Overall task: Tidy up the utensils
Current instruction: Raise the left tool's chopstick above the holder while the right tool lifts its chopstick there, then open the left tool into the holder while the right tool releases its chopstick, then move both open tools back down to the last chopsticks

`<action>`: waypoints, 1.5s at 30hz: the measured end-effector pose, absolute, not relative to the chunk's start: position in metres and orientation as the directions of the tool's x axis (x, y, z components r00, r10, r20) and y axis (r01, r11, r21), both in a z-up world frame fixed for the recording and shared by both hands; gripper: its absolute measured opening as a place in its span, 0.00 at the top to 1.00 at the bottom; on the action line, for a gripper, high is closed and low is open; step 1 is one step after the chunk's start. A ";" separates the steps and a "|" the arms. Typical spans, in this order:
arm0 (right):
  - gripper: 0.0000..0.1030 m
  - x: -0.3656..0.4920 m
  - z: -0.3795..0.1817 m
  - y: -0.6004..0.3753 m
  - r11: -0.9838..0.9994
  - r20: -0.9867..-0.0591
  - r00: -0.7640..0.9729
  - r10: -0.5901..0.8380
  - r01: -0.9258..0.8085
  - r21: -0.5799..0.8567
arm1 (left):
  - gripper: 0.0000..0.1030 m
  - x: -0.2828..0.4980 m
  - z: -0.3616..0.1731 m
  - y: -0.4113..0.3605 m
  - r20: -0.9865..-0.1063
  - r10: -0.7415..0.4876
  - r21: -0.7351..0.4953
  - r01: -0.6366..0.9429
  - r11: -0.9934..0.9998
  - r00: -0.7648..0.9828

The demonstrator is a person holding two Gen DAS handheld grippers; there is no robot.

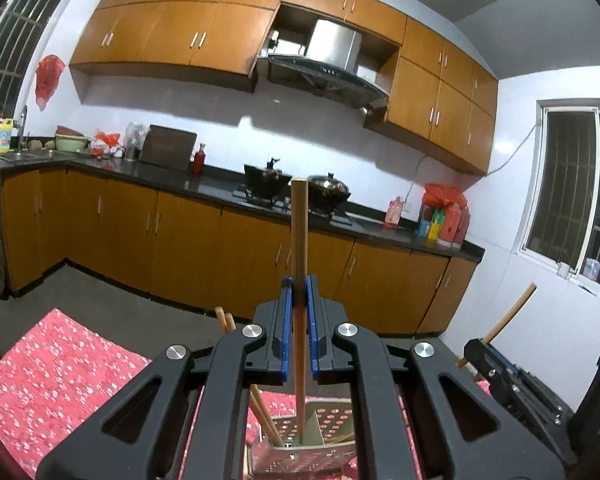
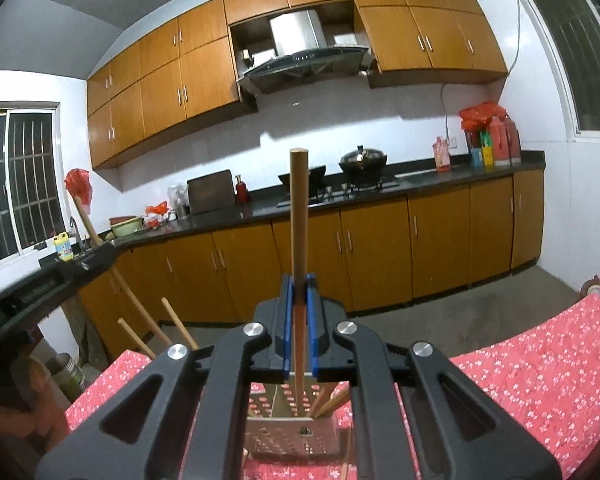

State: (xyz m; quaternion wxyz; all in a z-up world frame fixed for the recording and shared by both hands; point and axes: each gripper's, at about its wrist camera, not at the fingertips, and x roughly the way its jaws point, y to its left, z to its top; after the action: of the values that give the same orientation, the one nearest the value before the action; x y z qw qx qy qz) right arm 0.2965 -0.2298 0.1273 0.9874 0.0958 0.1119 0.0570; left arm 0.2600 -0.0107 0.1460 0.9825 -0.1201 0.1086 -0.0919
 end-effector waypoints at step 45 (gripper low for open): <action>0.71 0.229 -0.091 -0.208 0.983 -0.761 0.625 0.175 -0.070 0.169 | 0.69 0.195 -0.043 0.018 -0.682 -0.170 -0.138 0.103 0.985 0.712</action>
State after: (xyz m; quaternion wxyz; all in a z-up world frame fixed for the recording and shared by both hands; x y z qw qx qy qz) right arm 0.2289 -0.2083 -0.0906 0.8992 0.0612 0.4278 0.0683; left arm 0.1953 0.0183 -0.0431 0.9240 -0.0450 0.3725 -0.0737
